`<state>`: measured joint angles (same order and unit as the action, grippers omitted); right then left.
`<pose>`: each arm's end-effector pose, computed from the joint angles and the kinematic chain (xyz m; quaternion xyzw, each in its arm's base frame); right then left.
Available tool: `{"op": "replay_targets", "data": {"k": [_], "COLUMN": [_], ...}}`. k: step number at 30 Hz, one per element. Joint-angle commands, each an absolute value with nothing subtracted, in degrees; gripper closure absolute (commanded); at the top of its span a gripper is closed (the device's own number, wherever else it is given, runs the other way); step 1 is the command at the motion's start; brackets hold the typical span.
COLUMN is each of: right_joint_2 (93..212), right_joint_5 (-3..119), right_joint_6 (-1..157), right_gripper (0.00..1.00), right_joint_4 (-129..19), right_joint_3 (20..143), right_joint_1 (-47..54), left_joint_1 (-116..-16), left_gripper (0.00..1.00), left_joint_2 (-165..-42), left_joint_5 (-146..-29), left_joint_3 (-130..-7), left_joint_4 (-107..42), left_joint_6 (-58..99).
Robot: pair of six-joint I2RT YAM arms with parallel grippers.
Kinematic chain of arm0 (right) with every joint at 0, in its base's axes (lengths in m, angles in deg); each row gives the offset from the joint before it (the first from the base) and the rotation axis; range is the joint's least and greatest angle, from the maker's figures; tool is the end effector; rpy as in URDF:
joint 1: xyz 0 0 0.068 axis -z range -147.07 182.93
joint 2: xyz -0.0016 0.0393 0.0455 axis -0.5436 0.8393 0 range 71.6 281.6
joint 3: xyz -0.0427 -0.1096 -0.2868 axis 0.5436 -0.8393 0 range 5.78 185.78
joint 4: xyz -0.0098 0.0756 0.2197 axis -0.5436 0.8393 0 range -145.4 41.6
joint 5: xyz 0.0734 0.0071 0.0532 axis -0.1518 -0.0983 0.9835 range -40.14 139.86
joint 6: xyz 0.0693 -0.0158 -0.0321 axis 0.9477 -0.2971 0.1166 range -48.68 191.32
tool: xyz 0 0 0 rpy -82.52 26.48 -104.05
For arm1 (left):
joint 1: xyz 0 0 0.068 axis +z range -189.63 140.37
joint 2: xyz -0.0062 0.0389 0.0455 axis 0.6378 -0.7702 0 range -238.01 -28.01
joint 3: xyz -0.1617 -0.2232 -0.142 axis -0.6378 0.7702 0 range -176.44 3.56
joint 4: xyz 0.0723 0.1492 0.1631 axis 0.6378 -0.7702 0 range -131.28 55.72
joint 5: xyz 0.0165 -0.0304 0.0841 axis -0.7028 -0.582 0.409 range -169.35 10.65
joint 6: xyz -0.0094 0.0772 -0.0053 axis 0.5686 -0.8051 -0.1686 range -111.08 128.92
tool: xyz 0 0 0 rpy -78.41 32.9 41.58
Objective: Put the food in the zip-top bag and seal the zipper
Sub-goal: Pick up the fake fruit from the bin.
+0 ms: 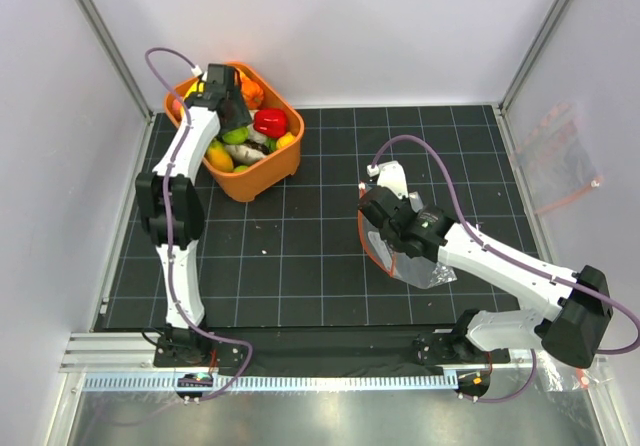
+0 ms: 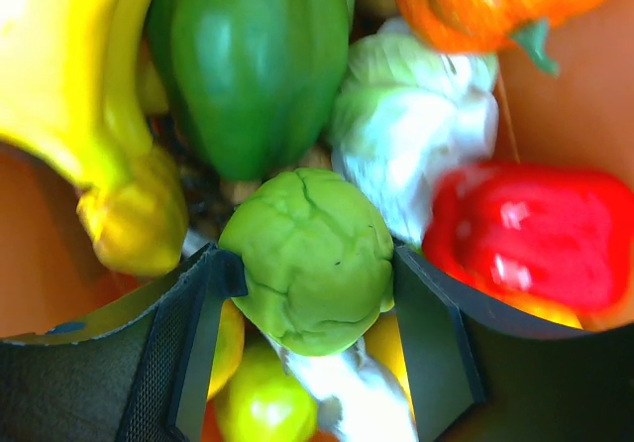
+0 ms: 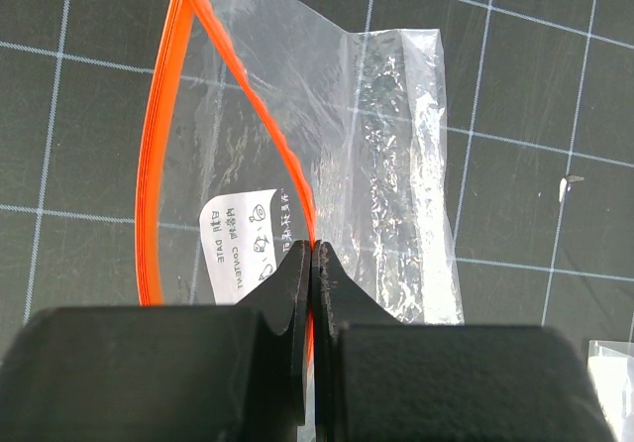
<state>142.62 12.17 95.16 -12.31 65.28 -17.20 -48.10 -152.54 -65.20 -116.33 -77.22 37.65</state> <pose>0.1702 0.1401 0.3121 -0.1095 0.9003 -0.0728 0.4150 0.4999 -0.0580 0.3028 -0.2065 0.9029 -0.0058 0.3769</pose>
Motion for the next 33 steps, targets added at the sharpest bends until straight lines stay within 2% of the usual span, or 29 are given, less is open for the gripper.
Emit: {"op": "replay_targets", "data": {"k": [1,14,33], "right_joint_2": [141.3,139.7,135.9], "right_joint_5": [11.8,12.3,19.2], "right_joint_6": [94.8,95.1,98.8], "right_gripper": [0.99,0.99,0.99], "right_joint_4": [-13.4,-12.3,-14.7], "right_joint_3": [66.8,68.7,69.6], "right_joint_1": [-17.1,-17.1,-17.1], "left_joint_1": [-48.5,-54.3,-76.8], "left_gripper": [0.5,0.52,0.52], "left_joint_2": [-143.0,-127.8,-107.8], "left_joint_5": [-67.8,-75.4,-76.4], "left_joint_3": [-113.5,-95.9,-77.1], "left_joint_4": [-74.8,-64.0,-54.3], "left_joint_6": [38.5,40.7,46.0]}}
